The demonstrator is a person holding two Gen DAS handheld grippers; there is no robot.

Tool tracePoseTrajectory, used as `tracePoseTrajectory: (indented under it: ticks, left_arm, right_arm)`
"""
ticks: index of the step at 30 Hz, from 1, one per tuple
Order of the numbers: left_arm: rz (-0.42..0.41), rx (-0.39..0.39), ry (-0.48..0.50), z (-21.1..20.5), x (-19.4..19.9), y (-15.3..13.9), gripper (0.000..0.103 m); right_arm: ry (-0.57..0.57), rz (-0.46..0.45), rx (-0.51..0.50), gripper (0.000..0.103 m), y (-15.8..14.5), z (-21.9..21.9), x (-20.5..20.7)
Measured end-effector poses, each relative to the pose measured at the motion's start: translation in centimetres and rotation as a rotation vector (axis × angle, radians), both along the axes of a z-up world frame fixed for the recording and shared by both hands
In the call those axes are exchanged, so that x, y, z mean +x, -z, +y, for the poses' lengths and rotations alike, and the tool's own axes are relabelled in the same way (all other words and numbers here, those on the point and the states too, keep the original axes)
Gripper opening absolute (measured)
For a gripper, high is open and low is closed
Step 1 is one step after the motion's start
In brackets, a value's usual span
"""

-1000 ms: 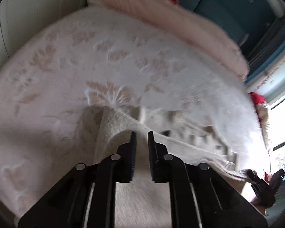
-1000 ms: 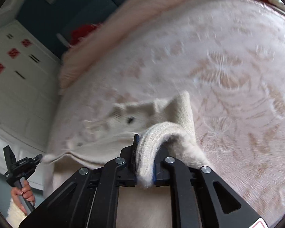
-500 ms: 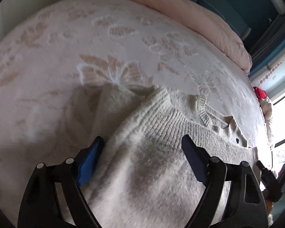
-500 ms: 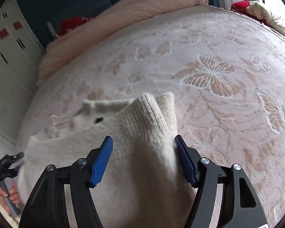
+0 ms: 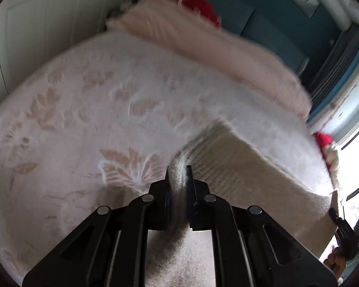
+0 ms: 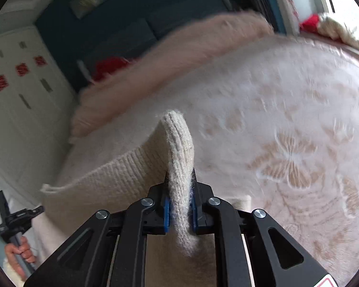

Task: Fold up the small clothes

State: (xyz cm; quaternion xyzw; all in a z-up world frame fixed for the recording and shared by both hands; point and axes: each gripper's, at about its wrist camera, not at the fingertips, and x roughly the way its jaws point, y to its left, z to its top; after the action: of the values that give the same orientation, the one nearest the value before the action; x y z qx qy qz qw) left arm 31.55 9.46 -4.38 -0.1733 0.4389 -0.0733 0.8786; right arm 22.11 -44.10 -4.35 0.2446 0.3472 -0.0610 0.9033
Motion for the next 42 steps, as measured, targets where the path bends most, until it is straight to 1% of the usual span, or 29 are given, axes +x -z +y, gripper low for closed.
tracePoseTrajectory:
  ticks: [3, 4, 5, 6, 8, 9, 10, 12, 13, 14, 16, 18, 19, 21, 22, 23, 25, 26, 27, 28, 29, 30, 32, 33, 35, 37, 39, 40, 42]
  left_arm:
    - [0.169, 0.114, 0.022, -1.6, 1.8, 6.6, 0.014]
    - [0.181, 0.150, 0.021, -1.8, 1.1, 7.7, 0.015]
    - [0.149, 0.130, 0.025, -1.7, 0.0, 7.6, 0.021]
    - [0.121, 0.106, 0.022, -1.4, -1.1, 7.3, 0.046]
    - [0.067, 0.073, -0.012, 0.3, -4.5, 5.7, 0.081]
    - [0.025, 0.048, -0.032, 1.6, -6.6, 4.8, 0.083]
    - [0.012, 0.034, -0.036, 2.2, -7.7, 4.4, 0.084]
    - [0.032, -0.032, -0.067, 4.4, -11.2, 4.2, 0.089]
    - [0.054, -0.103, -0.100, 5.7, -13.1, 4.7, 0.090]
    - [0.077, -0.150, -0.131, 6.4, -14.4, 5.4, 0.090]
    - [0.135, -0.257, -0.210, 7.8, -16.7, 7.6, 0.090]
    - [0.184, -0.328, -0.262, 8.0, -17.7, 9.4, 0.090]
    - [0.198, -0.363, -0.284, 7.8, -18.0, 10.0, 0.091]
    - [0.147, -0.388, -0.288, 7.0, -17.6, 9.7, 0.094]
    - [0.155, -0.422, -0.273, 6.3, -17.0, 9.7, 0.094]
    - [0.182, -0.446, -0.278, 5.9, -16.6, 9.9, 0.094]
    - [0.239, -0.530, -0.277, 4.6, -15.4, 10.7, 0.094]
    - [0.266, -0.524, -0.290, 4.1, -14.8, 11.0, 0.090]
    - [0.273, -0.510, -0.301, 3.8, -14.4, 10.9, 0.081]
    - [0.273, -0.488, -0.304, 3.5, -13.9, 10.5, 0.052]
    - [0.283, -0.477, -0.295, 3.4, -13.4, 10.3, 0.019]
    - [0.288, -0.479, -0.288, 3.5, -13.3, 9.9, 0.016]
    - [0.255, -0.506, -0.285, 4.5, -14.1, 7.9, 0.014]
    - [0.238, -0.494, -0.256, 4.9, -14.7, 6.5, 0.014]
    - [0.212, -0.448, -0.217, 5.4, -16.6, 4.4, 0.014]
    - [0.204, -0.383, -0.202, 6.5, -19.4, 3.2, 0.014]
    - [0.238, -0.336, -0.192, 7.7, -22.2, 4.0, 0.014]
    - [0.284, -0.321, -0.197, 8.2, -24.0, 5.6, 0.014]
    - [0.370, -0.319, -0.212, 8.4, -26.0, 9.0, 0.015]
  right_arm:
    - [0.041, 0.249, 0.024, 0.015, 7.3, -0.9, 2.2]
    - [0.049, 0.245, 0.009, 0.015, 7.7, -0.8, 1.7]
    - [0.055, 0.202, -0.011, 0.016, 7.0, -0.6, 0.8]
    - [0.065, 0.168, -0.058, 0.019, 5.5, -0.1, -0.7]
    - [0.055, 0.142, -0.109, 0.036, 3.5, 0.7, -3.0]
    - [0.053, 0.119, -0.141, 0.054, 2.2, 1.1, -5.6]
    - [0.059, 0.107, -0.159, 0.064, 1.7, 1.4, -7.5]
    - [0.066, 0.134, -0.159, 0.066, 1.9, 1.5, -11.4]
    - [0.070, 0.154, -0.139, 0.067, 2.4, 1.4, -12.6]
    - [0.080, 0.177, -0.105, 0.068, 3.2, 1.4, -14.2]
    - [0.108, 0.214, 0.031, 0.069, 5.4, 1.4, -17.5]
    - [0.104, 0.226, 0.155, 0.069, 7.5, 1.7, -18.8]
    - [0.101, 0.226, 0.180, 0.070, 8.0, 2.1, -19.0]
    - [0.086, 0.190, 0.230, 0.073, 8.5, 2.8, -18.3]
    - [0.091, 0.181, 0.243, 0.076, 8.6, 2.9, -17.7]
    - [0.095, 0.169, 0.265, 0.076, 8.7, 3.0, -16.9]
    - [0.131, 0.153, 0.321, 0.076, 9.1, 2.8, -15.3]
    - [0.148, 0.152, 0.349, 0.075, 9.2, 2.6, -14.6]
    - [0.176, 0.145, 0.389, 0.065, 9.4, 2.4, -13.7]
    - [0.190, 0.140, 0.421, 0.034, 9.4, 2.2, -13.2]
    - [0.192, 0.143, 0.439, 0.018, 9.4, 2.1, -12.7]
    - [0.177, 0.138, 0.469, 0.018, 8.7, 2.0, -12.1]
    - [0.144, 0.092, 0.448, 0.015, 6.2, 2.1, -12.2]
    - [0.101, 0.077, 0.411, 0.015, 4.3, 2.6, -12.4]
    - [0.038, 0.061, 0.376, 0.015, 1.9, 3.4, -13.8]
    - [-0.020, 0.079, 0.302, 0.015, 0.6, 4.6, -16.3]
    - [-0.055, 0.157, 0.256, 0.015, 2.0, 5.5, -19.5]
    - [-0.058, 0.206, 0.243, 0.015, 3.4, 5.9, -20.7]
    - [-0.029, 0.343, 0.224, 0.015, 7.8, 6.3, -23.2]
